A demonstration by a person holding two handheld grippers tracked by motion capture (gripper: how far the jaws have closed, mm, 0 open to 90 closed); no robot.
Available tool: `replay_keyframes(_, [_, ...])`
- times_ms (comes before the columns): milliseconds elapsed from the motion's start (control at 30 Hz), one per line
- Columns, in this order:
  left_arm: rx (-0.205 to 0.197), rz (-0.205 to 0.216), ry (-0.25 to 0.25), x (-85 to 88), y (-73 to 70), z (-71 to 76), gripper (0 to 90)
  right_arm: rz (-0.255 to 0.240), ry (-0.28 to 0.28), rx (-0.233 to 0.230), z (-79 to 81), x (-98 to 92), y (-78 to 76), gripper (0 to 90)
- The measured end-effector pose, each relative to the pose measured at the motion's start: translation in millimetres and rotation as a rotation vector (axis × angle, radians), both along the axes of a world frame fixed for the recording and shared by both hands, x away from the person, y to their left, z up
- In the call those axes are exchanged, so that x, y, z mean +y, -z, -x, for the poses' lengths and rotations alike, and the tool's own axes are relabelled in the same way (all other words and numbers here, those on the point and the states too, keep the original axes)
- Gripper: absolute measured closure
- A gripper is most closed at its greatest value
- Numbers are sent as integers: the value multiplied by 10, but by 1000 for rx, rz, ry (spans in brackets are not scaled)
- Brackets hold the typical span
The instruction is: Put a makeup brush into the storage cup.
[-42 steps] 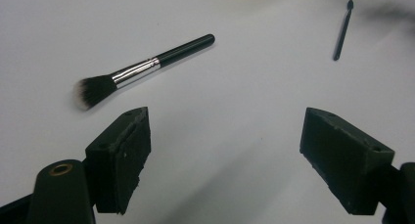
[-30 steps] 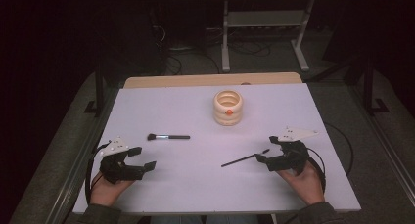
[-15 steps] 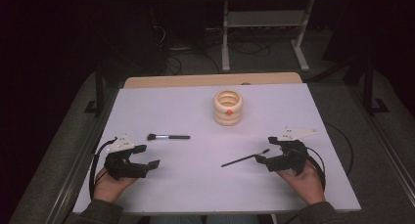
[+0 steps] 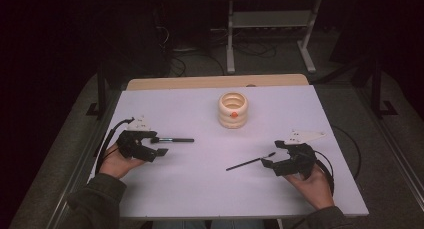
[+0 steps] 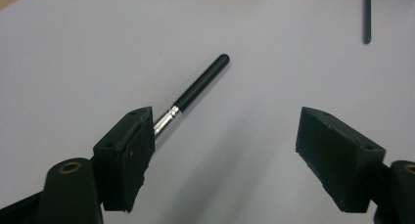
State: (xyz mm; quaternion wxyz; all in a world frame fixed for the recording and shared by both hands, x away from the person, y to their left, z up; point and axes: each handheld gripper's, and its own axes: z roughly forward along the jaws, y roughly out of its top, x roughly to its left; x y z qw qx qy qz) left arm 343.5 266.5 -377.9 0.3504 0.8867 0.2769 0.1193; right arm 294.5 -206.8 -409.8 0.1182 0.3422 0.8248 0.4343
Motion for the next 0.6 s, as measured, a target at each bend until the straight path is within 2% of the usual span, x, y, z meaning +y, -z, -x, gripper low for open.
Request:
replay_keyframes(167, [11, -76, 45, -70, -2, -257, 247, 0, -9, 2, -8, -1, 3, 147])
replay_keyframes(300, [41, -75, 58, -110, 50, -401, 259, -1, -13, 2, -13, -11, 3, 147])
replay_keyframes(400, [60, -120, 74, -135, 99, -509, 283, -3, -13, 8, -18, -15, 2, 147])
replay_keyframes(533, [82, -137, 93, -169, 162, -620, 316, -3, -17, 13, -28, -5, 11, 148])
replay_keyframes(600, [89, -174, 105, -202, 202, -666, 329, 0, -23, 13, -36, 1, 18, 148])
